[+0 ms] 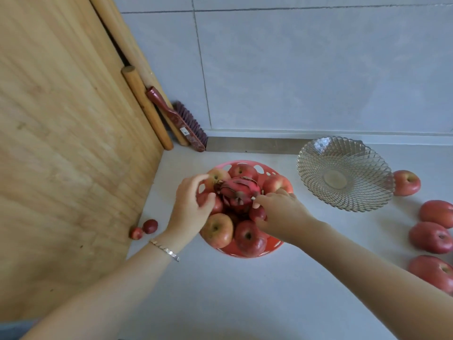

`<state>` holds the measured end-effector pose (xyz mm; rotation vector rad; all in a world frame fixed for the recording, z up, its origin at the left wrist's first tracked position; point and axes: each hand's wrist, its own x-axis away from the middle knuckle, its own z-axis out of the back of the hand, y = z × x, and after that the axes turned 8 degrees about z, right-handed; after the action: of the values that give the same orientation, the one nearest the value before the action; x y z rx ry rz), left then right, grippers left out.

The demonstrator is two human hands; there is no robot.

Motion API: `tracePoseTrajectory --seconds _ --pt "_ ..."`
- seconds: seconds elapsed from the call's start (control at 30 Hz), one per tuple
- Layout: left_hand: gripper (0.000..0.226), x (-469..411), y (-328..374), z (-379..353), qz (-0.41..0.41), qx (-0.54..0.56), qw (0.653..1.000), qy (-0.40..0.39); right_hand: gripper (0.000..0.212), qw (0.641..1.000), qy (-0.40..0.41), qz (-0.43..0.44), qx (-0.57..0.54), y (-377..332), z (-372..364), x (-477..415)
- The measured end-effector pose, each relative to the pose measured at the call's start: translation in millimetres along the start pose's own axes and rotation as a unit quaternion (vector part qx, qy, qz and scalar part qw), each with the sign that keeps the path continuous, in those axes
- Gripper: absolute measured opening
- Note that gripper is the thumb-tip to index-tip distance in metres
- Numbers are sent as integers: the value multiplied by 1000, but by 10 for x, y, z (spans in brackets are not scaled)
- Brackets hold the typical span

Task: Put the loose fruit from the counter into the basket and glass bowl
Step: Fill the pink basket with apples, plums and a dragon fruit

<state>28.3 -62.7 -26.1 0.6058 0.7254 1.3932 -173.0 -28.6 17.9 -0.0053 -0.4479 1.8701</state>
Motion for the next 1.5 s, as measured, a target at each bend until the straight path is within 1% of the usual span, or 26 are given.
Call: tracePoseTrajectory --seconds 0.03,0.07,0.1,0.13,0.2,0.27,0.33,0.43,0.53,0.6,0.67,0.73,0.77,0.83,0.9,0.97,1.0,1.07,1.1,1.13,1.2,1.23,1.3,1.37,1.4,1.5 --pt "37 29 -115 28 49 8 998 30 37 1000 16 0 -4 -47 40 2" --pt "39 53 -267 77 96 -12 994 46 36 999 37 9 -14 -113 69 -5" --pt "42 79 -447 140 141 -57 987 46 36 998 52 25 -29 -194 93 -16" --pt "45 109 -635 216 181 -112 976 35 35 996 57 43 -50 -282 99 -31" --pt "50 158 -954 349 239 -201 950 0 35 993 37 64 -95 -433 74 -63" --pt "56 181 -1194 453 291 -212 932 -38 35 989 -3 58 -133 -599 -4 -146" --pt "58 166 -1329 460 306 -222 924 -61 35 986 -19 50 -159 -714 -85 -213" --pt "55 108 -1415 342 290 -301 903 -104 33 981 -22 49 -188 -819 -173 -292" --pt "36 92 -1516 211 274 -322 896 -135 33 978 -20 27 -206 -850 -228 -335" --pt "24 103 -1557 178 273 -309 904 -113 32 974 -6 11 -225 -817 -242 -325" --pt "22 98 -1584 209 279 -282 913 -93 30 968 16 -4 -250 -783 -235 -299" --pt "22 86 -1602 263 265 -266 923 -81 27 965 33 -14 -260 -749 -227 -272" --pt "22 80 -1603 282 252 -249 933 -69 25 965 34 -15 -258 -735 -217 -257" --pt "20 45 -1524 306 221 -177 958 -37 21 962 32 -16 -270 -694 -195 -246" --pt "26 -2 -1216 329 166 -107 980 -10 17 948 43 -22 -315 -649 -142 -244" --pt "33 -27 -721 372 43 -26 999 8 16 925 67 -40 -372 -626 -69 -250" --pt "35 -13 -426 393 -18 8 1000 4 20 909 74 -53 -408 -619 -27 -252" --pt "38 69 93 408 -110 35 993 -19 34 859 75 -64 -503 -639 66 -236" --pt "38 122 311 381 -147 36 988 -25 32 834 73 -54 -545 -627 130 -199" --pt "37 168 453 331 -173 40 983 -33 26 823 73 -34 -563 -607 196 -156" --pt "36 211 567 215 -210 27 976 -51 12 833 79 -1 -547 -551 276 -66" --pt "37 224 592 134 -224 11 973 -55 10 842 84 3 -534 -480 285 -12" --pt "42 235 604 49 -219 -2 972 -87 8 862 86 -7 -499 -352 242 52" --pt "48 249 630 -23 -166 29 978 -126 7 875 87 -44 -475 -176 161 106" --pt "48 249 614 -50 -127 48 982 -130 5 872 95 -71 -475 -87 119 118" --pt "41 235 475 -139 3 72 994 -87 9 859 124 -142 -476 193 55 141"
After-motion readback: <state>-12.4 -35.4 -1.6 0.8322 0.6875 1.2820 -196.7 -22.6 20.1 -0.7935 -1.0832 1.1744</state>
